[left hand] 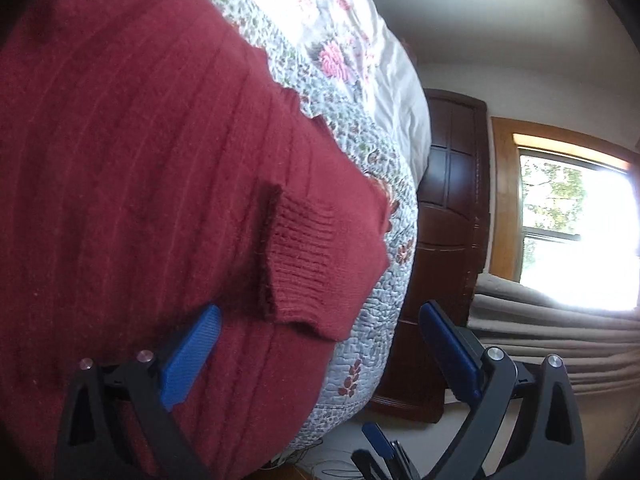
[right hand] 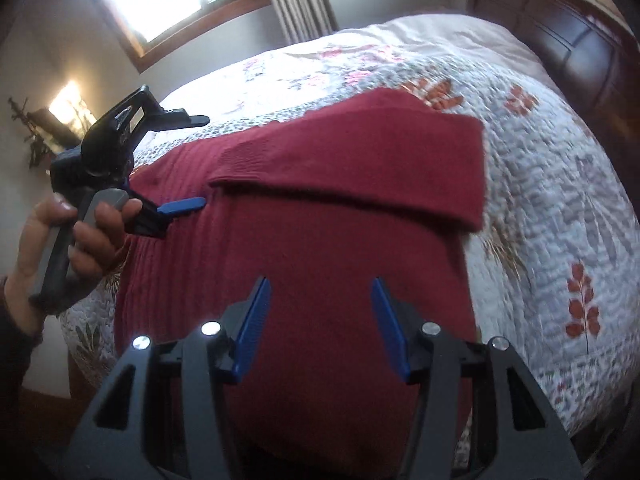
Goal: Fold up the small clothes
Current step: 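Grasp the other sleeve cuff with the left tool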
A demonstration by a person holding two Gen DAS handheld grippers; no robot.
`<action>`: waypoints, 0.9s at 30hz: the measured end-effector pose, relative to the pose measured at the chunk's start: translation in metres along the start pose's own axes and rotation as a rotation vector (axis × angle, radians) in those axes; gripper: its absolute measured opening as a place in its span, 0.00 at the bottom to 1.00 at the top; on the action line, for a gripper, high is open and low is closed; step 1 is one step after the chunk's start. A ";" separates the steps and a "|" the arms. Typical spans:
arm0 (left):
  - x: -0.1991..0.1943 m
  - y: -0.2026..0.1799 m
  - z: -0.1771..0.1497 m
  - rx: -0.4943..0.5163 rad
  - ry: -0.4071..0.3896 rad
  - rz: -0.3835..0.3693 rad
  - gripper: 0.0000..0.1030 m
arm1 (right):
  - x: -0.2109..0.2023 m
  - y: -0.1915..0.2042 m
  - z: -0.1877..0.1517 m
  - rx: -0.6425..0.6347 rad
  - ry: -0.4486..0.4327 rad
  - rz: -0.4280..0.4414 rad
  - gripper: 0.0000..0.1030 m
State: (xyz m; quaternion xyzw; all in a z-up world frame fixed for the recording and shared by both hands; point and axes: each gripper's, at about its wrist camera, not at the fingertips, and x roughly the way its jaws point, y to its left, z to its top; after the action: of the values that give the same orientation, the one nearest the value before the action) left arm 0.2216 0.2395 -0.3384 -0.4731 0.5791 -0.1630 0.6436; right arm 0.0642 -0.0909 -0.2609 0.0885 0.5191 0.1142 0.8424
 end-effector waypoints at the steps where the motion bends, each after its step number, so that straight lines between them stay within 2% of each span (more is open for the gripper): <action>1: 0.003 -0.004 0.003 0.006 0.003 0.022 0.96 | -0.005 -0.008 -0.010 0.047 -0.002 -0.003 0.56; 4: 0.005 -0.012 0.003 0.050 -0.014 0.042 0.95 | -0.015 -0.024 -0.033 0.162 -0.009 0.007 0.58; 5: 0.007 -0.016 0.004 0.075 -0.020 0.063 0.88 | -0.017 -0.026 -0.040 0.195 -0.013 0.017 0.58; 6: 0.007 -0.017 0.004 0.088 -0.009 0.082 0.76 | -0.020 -0.027 -0.045 0.217 -0.017 0.030 0.58; 7: 0.012 -0.017 0.005 0.087 0.020 0.101 0.68 | -0.020 -0.026 -0.049 0.233 -0.021 0.043 0.58; 9: 0.019 -0.014 0.010 0.077 0.059 0.163 0.38 | -0.019 -0.023 -0.051 0.242 -0.022 0.068 0.59; 10: 0.020 -0.011 0.013 0.069 0.066 0.180 0.33 | -0.018 -0.020 -0.051 0.237 -0.016 0.076 0.59; 12: 0.017 -0.010 0.016 0.063 0.061 0.188 0.16 | -0.016 -0.019 -0.049 0.226 -0.012 0.082 0.59; 14: 0.010 -0.012 0.017 0.091 0.044 0.179 0.09 | -0.017 -0.018 -0.047 0.229 -0.018 0.086 0.59; 18: -0.009 -0.026 0.015 0.149 0.014 0.131 0.06 | -0.018 -0.020 -0.042 0.238 -0.029 0.091 0.59; 22: -0.051 -0.051 0.020 0.270 -0.034 0.096 0.05 | -0.021 -0.024 -0.040 0.242 -0.033 0.084 0.59; 25: -0.088 -0.059 0.031 0.299 -0.083 0.087 0.05 | -0.020 -0.027 -0.041 0.257 -0.026 0.087 0.59; 27: -0.106 -0.054 0.041 0.273 -0.093 0.069 0.05 | -0.017 -0.028 -0.043 0.262 -0.015 0.091 0.59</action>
State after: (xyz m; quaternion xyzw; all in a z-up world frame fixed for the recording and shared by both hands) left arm 0.2477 0.3102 -0.2382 -0.3679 0.5372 -0.1959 0.7333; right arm 0.0214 -0.1208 -0.2729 0.2218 0.5188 0.0828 0.8215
